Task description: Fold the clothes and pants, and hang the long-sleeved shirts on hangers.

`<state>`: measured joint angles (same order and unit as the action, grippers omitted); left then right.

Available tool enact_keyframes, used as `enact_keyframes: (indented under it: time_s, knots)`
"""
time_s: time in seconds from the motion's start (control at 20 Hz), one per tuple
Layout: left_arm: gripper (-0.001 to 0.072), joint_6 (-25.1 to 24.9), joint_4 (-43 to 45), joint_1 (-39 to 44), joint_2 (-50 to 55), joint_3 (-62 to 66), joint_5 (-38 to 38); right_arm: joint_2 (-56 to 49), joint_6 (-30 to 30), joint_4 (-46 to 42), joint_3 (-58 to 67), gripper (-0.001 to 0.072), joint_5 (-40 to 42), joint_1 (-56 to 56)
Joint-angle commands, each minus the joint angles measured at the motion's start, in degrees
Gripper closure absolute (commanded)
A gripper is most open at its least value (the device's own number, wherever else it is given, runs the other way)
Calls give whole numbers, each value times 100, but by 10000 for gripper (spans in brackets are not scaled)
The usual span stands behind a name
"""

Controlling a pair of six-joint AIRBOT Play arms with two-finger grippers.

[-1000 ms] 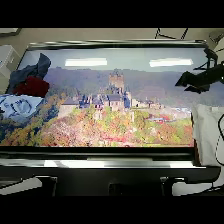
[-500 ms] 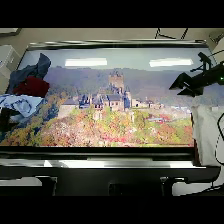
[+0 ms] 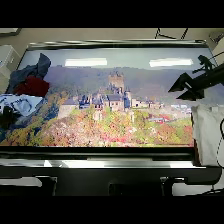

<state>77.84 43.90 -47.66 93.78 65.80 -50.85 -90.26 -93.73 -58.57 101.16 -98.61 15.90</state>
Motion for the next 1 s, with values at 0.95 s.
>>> enact_keyframes:
  time_s: [0.95]
  knots:
    - [688, 273, -662, 7414, -5287, -1165, 1451, 678, 297, -17, 2, 108, -243, -4]
